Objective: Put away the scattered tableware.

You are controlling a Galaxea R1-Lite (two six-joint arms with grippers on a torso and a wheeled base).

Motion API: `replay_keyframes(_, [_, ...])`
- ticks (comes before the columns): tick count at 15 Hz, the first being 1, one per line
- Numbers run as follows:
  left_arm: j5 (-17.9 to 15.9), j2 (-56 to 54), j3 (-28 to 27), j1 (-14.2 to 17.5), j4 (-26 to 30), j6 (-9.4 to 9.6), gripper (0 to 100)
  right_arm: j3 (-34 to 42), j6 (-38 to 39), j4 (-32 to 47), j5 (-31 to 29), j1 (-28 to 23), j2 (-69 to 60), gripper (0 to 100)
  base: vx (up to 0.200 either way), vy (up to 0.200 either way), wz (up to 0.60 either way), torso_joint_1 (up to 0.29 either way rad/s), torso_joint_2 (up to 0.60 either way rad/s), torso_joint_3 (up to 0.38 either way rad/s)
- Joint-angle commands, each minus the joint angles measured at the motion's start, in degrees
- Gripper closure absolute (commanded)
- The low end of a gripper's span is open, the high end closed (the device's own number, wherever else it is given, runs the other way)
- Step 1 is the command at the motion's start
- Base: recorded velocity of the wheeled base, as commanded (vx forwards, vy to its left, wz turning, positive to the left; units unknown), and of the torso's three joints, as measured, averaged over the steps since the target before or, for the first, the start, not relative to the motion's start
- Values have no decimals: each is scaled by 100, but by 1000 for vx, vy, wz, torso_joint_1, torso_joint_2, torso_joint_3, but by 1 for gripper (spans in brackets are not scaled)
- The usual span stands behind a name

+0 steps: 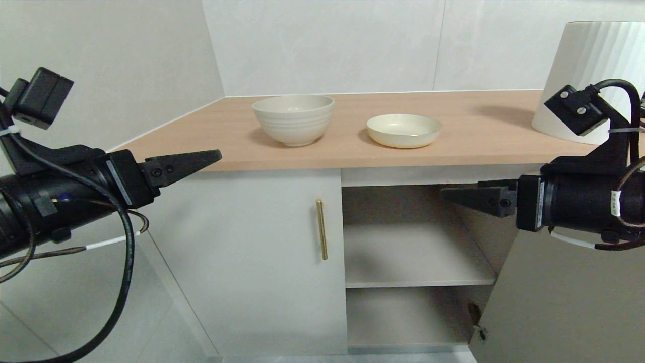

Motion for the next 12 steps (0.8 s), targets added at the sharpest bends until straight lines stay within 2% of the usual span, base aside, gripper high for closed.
replay_keyframes(1, [1, -3, -9, 3, 2, -10, 0, 292, -91, -320, 1, 2, -21, 0, 0, 0, 0, 0, 0, 0])
replay_keyframes(2, [1, -3, -9, 3, 2, -1, 0, 538, -275, -812, -8, -6, -12, 0, 0, 0, 0, 0, 0, 0])
replay_keyframes(4, [1, 23, -9, 30, 2, -1, 0, 784, -469, -1243, 1, -6, 23, 0, 0, 0, 0, 0, 0, 0])
replay_keyframes(6, [1, 41, -9, 30, 2, -10, 0, 793, -477, -1252, -8, -6, 67, 0, 0, 0, 0, 34, -132, -90])
replay_keyframes(9, [1, 50, -9, 30, 2, -10, 0, 802, -477, -1252, -8, -6, 50, 0, 0, 0, 0, 59, -232, -268])
replay_keyframes(12, [1, 67, -9, 30, 2, -10, 0, 802, -486, -1252, -8, -6, 50, 0, 0, 0, 0, 183, -530, -295])
